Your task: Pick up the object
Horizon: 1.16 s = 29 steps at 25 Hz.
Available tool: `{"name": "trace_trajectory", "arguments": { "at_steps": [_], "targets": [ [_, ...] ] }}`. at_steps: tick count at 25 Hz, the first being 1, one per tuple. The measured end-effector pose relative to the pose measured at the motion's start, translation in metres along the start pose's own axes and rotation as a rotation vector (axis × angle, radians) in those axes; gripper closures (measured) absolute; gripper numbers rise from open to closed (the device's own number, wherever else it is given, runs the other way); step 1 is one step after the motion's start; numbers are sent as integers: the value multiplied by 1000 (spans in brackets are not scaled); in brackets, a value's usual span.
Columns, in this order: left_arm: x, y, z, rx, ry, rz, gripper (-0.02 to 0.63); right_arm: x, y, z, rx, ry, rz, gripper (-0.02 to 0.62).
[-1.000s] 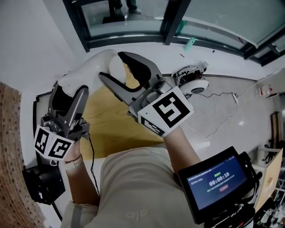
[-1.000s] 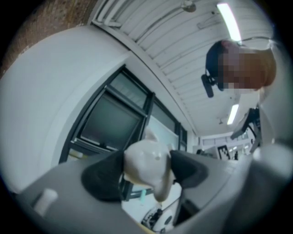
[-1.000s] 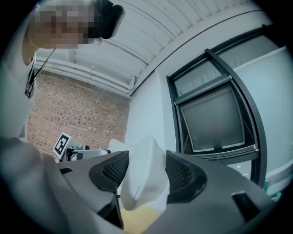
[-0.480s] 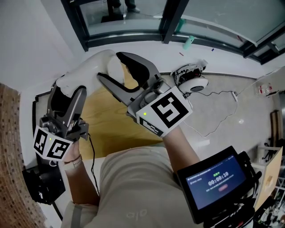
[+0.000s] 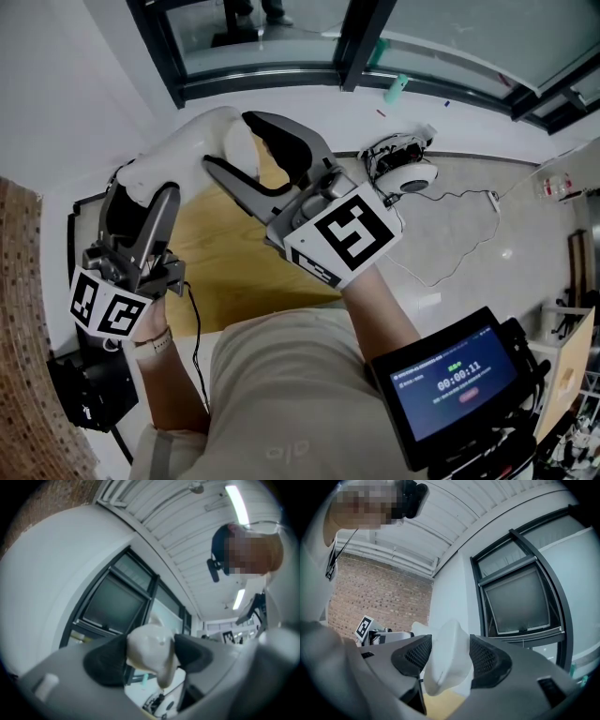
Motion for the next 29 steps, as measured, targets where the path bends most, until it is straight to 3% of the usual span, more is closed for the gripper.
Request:
{"name": "trace_trajectory", "arguments": {
  "at_steps": [29],
  "targets": [
    [3,12,5,24,31,-31,291,-8,2,15,-37,41,-7,336]
  ]
}}
Point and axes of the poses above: the fingertips, and each gripper's own axes: x backward along the fingers, y to its left, z out of its underside, the point moved 6 cm from there along x, backward along the fingers, and after that the axes turned 11 degrees about x, right-handed, at the moved point
